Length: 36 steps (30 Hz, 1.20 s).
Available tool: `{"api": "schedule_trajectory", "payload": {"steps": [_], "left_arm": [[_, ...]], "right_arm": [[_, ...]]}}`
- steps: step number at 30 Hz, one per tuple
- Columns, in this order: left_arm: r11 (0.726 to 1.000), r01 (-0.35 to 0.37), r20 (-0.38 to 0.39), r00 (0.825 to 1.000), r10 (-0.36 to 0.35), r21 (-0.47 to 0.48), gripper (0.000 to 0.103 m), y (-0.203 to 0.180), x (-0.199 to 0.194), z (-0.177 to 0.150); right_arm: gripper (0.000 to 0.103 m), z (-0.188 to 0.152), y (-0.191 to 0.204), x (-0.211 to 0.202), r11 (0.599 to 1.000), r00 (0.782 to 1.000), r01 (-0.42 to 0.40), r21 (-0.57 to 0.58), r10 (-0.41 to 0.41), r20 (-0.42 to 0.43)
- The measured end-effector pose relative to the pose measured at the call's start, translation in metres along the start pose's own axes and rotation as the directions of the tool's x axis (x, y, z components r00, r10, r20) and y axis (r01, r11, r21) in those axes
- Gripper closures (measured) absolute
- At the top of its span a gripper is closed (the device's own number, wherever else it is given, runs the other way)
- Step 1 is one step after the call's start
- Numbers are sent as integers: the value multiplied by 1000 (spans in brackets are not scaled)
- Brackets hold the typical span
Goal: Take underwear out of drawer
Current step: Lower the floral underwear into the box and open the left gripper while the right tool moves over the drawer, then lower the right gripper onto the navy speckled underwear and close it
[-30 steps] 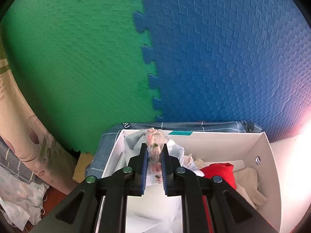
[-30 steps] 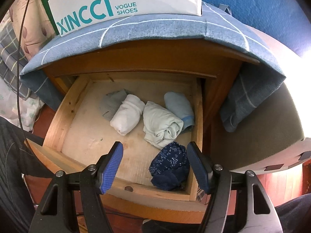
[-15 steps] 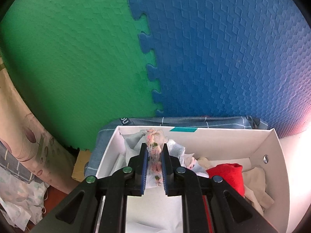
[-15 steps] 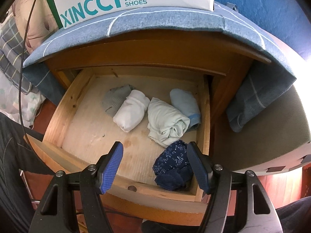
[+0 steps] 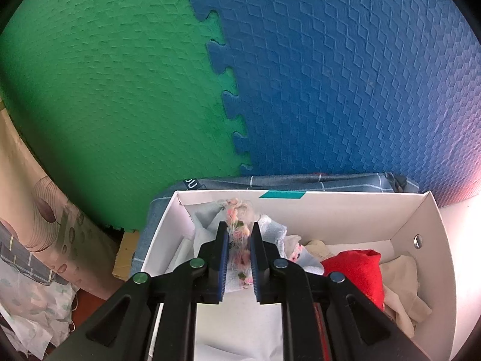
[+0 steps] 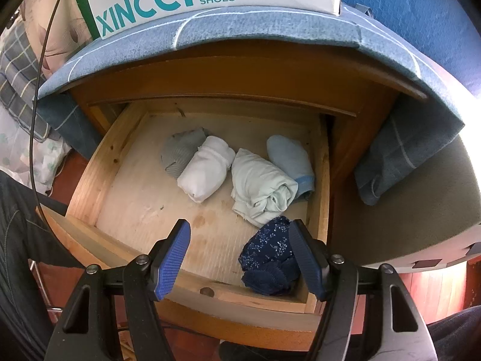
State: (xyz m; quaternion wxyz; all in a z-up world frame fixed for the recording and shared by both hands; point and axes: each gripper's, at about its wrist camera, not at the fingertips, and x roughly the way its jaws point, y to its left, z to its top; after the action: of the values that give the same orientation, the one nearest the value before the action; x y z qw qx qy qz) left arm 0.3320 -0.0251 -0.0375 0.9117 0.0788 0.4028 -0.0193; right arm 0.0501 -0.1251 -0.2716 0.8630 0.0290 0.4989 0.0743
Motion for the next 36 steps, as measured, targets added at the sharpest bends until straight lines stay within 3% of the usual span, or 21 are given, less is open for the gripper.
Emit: {"api": "schedule_trajectory", "payload": {"steps": [7, 12, 14, 16, 17, 20, 24, 28, 31, 36], "left_arm": [[1000, 23, -26, 999, -23, 3, 88, -1, 4, 1], [994, 104, -50, 993, -105, -14, 87, 4, 10, 1], [996, 88, -26, 996, -89, -18, 68, 8, 6, 0], [992, 121, -17, 992, -122, -40, 50, 16, 1, -2], [989, 137, -8, 990, -138, -60, 46, 22, -4, -4], [982, 169, 30, 985, -167, -84, 46, 36, -22, -6], [975, 201, 156, 970, -184, -95, 44, 65, -72, -22], [974, 202, 300, 940, -163, -104, 22, 105, -130, -67], [975, 193, 374, 917, -138, -113, 21, 133, -158, -113], [976, 158, 402, 912, -86, -151, 21, 165, -170, -192]], "right_arm": [[38, 0, -2, -1, 1000, 1000, 1, 12, -1, 4], [38, 0, -5, -3, 1000, 1000, -3, 29, 3, 5], [38, 0, -9, -3, 999, 1000, -3, 41, 3, 2], [38, 0, -13, -3, 998, 1000, -6, 58, 6, 0], [38, 0, -16, -3, 997, 1000, -8, 71, 8, 0], [38, 1, -23, -4, 994, 1000, -15, 107, 15, 2], [38, 0, -29, -5, 991, 1000, -20, 133, 20, -1], [38, 0, -32, -2, 990, 1000, -9, 140, 13, -24], [38, 2, -30, 7, 992, 998, 10, 128, -1, -69], [38, 5, -14, 21, 999, 992, 32, 39, -27, -123]]}}
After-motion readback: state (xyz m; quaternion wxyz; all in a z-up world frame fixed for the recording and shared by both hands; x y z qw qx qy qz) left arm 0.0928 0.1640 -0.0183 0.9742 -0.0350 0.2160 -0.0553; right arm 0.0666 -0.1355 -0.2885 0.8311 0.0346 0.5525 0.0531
